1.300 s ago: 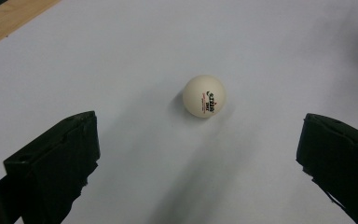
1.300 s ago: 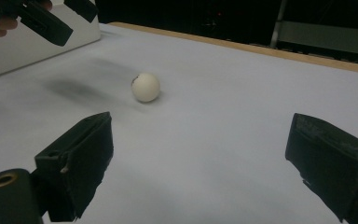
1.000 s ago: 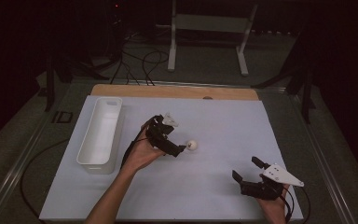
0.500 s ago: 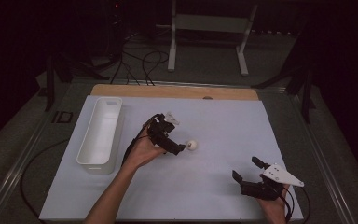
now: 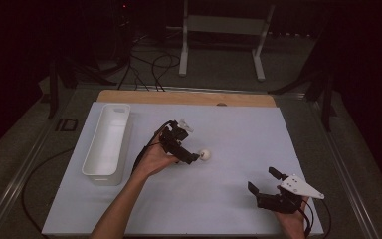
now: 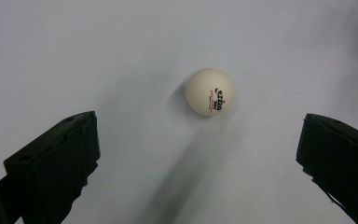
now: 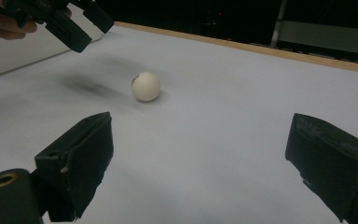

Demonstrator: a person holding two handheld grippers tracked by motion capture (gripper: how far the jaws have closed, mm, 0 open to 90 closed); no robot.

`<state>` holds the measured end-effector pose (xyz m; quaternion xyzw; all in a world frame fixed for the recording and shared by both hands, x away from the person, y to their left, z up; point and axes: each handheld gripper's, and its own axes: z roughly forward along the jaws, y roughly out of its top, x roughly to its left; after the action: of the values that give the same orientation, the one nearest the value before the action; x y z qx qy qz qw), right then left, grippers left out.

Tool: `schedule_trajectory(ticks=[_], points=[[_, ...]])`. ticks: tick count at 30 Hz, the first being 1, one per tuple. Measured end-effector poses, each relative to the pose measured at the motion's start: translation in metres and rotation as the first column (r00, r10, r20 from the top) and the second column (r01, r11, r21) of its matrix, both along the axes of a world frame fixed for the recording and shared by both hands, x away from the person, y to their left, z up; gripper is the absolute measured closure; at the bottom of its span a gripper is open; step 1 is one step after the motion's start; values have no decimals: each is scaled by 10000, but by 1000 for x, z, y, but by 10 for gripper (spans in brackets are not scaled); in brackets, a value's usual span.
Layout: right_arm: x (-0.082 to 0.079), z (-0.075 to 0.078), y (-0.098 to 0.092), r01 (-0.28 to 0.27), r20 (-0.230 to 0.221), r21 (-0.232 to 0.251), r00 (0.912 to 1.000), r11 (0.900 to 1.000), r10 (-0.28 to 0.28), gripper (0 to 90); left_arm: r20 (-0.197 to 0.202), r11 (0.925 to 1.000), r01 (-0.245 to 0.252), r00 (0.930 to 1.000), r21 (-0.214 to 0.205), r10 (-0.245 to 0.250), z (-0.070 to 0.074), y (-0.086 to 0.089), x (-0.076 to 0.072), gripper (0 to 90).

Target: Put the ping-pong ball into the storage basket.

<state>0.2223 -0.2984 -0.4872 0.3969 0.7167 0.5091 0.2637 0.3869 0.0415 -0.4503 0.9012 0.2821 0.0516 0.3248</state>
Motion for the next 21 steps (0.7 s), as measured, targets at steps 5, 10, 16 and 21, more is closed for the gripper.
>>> schedule_trajectory(ticks=[5,10,16,21], points=[[0,0,0,8,-3,-3,10000,10000,-8,71,-68,10000,-15,10000,22,15,-1,-1,3,0],[0,0,0,-8,-11,-9,10000,10000,8,70,-126,10000,-54,9999,50,55,-2,-2,5,0],[0,0,0,-8,-17,-7,10000,10000,8,71,-123,10000,27,9999,87,-26,-1,-7,7,0],[0,0,0,-20,-18,2,10000,10000,20,71,-110,10000,23,9999,66,-22,-1,-11,8,0]])
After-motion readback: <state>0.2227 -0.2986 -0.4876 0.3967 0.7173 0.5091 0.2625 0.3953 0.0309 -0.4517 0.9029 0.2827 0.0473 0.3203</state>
